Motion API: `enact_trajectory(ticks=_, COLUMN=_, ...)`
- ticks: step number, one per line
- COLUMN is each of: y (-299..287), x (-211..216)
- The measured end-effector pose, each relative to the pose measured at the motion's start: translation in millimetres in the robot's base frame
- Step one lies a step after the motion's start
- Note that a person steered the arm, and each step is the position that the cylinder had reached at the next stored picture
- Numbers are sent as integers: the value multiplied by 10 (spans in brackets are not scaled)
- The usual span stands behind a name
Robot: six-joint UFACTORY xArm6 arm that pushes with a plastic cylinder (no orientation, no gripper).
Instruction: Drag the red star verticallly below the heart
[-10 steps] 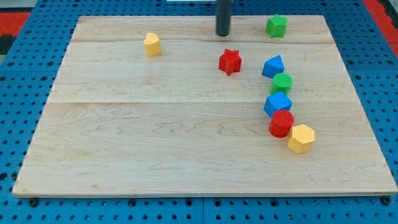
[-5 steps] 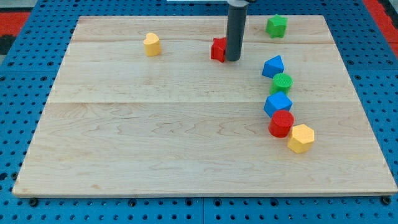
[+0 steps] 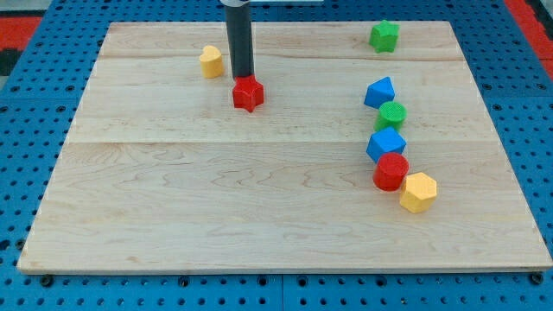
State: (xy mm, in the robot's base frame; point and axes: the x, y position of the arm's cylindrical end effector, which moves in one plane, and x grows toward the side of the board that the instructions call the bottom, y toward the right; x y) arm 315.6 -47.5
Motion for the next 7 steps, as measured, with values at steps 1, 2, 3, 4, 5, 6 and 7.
enact_trajectory(ticks=1, y=211, x=-25)
enact_trajectory(ticks=2, y=570, x=-7)
enact_trajectory(ticks=3, y=590, x=236)
enact_trajectory(ticks=4, y=235, x=432)
enact_trajectory(ticks=5, y=-219, x=440)
enact_trajectory(ticks=6, y=-251, x=462)
enact_trajectory(ticks=7, y=-251, x=462)
